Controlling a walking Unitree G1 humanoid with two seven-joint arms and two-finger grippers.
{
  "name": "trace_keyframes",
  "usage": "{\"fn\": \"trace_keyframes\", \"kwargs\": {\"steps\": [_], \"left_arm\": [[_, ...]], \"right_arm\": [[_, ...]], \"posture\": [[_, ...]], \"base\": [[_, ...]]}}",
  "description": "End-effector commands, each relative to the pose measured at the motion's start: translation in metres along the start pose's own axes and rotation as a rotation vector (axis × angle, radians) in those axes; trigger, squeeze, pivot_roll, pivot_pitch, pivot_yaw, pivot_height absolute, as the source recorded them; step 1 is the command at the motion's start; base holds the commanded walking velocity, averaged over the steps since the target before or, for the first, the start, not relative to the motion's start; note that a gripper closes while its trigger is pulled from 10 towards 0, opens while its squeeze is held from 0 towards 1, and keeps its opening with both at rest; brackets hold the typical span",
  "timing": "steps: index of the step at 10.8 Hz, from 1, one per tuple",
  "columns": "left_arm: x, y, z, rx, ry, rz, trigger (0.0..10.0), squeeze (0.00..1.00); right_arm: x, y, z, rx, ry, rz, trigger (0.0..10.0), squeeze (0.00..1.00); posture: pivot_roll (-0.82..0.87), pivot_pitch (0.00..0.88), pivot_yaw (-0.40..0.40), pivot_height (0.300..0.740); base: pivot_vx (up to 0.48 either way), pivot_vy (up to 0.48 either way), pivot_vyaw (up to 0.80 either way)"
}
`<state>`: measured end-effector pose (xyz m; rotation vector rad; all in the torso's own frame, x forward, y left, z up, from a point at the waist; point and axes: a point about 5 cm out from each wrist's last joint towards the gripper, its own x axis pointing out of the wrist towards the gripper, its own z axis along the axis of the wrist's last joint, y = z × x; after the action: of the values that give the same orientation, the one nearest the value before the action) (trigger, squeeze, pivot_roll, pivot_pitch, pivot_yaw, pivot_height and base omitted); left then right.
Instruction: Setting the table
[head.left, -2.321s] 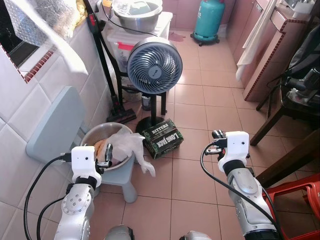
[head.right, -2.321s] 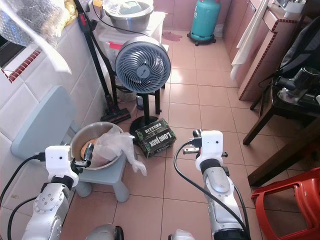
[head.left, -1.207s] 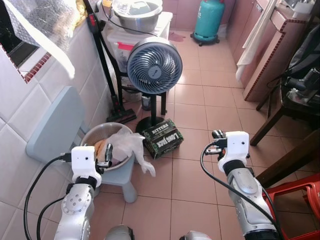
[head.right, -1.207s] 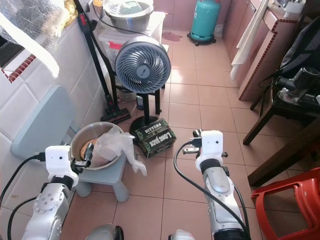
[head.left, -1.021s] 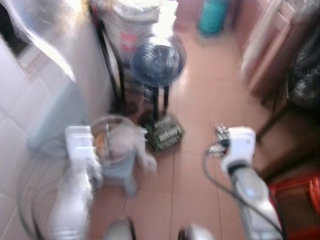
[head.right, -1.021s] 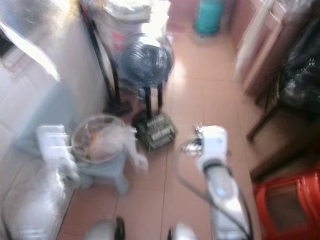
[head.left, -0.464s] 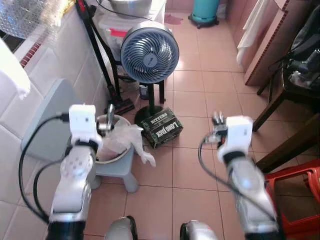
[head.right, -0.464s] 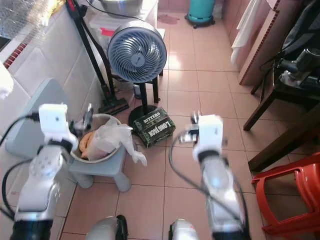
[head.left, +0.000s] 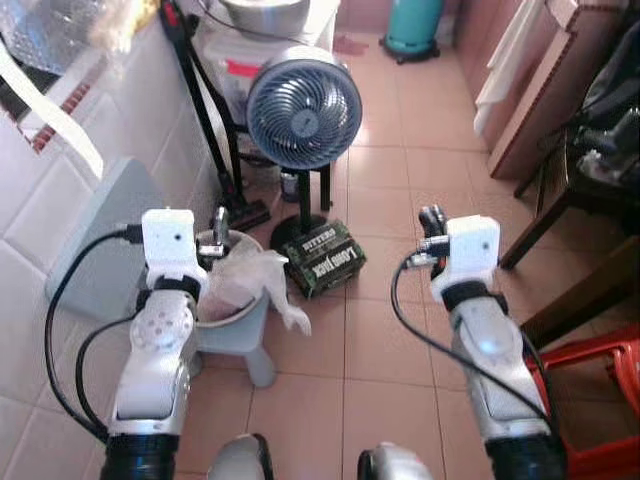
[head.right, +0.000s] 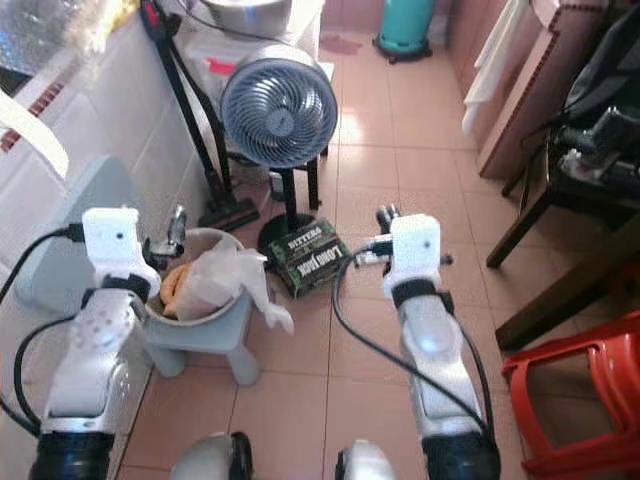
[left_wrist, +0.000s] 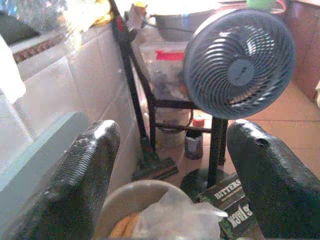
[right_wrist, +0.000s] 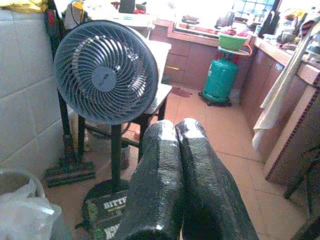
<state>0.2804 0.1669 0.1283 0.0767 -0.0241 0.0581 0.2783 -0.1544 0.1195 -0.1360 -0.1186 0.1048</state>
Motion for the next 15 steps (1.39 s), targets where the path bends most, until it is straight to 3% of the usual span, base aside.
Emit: {"fn": "trace_keyframes", "kwargs": {"steps": [1, 2, 5, 9, 11, 15], "left_arm": [[-0.005, 0.002, -0.015, 0.0, 0.053, 0.012, 10.0, 0.0], [-0.008, -0.009, -0.035, 0.005, 0.116, -0.041, 10.0, 0.0], [0.0, -0.01, -0.037, -0.017, 0.108, -0.079, 10.0, 0.0], [-0.016, -0.011, -0.044, -0.039, 0.13, -0.123, 10.0, 0.0], [-0.014, -0.012, -0.039, -0.036, 0.112, -0.134, 10.0, 0.0], [-0.017, -0.012, -0.035, -0.055, 0.095, -0.158, 10.0, 0.0]], "right_arm": [[-0.005, -0.005, -0.01, -0.005, 0.031, -0.012, 10.0, 0.0], [-0.009, -0.002, -0.023, -0.019, 0.058, 0.018, 10.0, 0.0], [-0.01, -0.004, -0.029, -0.024, 0.05, -0.018, 10.0, 0.0], [-0.016, 0.0, -0.032, -0.041, 0.053, 0.01, 10.0, 0.0], [-0.012, -0.001, -0.028, -0.053, 0.045, 0.02, 10.0, 0.0], [-0.024, -0.006, -0.036, -0.062, 0.095, 0.002, 10.0, 0.0]], "posture": [[-0.03, 0.0, -0.001, 0.74], [-0.05, 0.0, 0.013, 0.74], [-0.06, 0.0, 0.025, 0.74], [-0.07, 0.015, 0.049, 0.74], [-0.06, 0.036, 0.04, 0.74], [-0.07, 0.072, 0.021, 0.74]], "base": [[0.0, 0.0, 0.0], [0.0, 0.0, 0.0], [0.0, 0.0, 0.0], [0.0, 0.0, 0.0], [-0.351, 0.0, -0.55], [-0.081, 0.0, -0.8]]}}
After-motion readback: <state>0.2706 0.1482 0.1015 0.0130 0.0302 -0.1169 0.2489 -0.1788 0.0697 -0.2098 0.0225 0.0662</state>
